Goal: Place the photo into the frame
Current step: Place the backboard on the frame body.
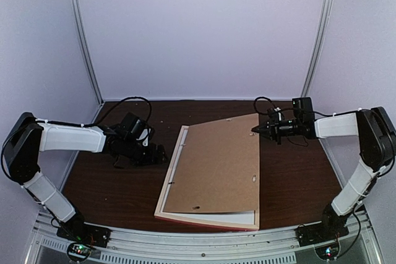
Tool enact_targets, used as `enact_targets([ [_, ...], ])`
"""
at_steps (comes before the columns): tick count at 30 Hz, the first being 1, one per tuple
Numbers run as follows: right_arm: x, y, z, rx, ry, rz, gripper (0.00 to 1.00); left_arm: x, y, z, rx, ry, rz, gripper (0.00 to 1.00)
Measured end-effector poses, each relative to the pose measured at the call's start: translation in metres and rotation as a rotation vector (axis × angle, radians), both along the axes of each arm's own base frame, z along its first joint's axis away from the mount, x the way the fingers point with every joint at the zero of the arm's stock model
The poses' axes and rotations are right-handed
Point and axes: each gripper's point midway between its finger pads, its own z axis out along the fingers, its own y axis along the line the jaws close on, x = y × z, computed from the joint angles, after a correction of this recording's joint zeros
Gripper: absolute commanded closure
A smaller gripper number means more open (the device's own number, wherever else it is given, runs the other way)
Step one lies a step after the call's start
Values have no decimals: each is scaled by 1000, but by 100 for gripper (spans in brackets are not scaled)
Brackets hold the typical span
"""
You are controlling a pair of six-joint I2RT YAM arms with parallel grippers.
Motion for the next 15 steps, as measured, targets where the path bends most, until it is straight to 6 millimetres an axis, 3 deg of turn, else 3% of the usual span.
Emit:
enact_targets([
  [3,1,0,6,2,-9,1,100,2,2,0,11,-9,6,3],
  [15,2,9,16,11,-31,19,100,7,8,6,58,-31,16,3],
])
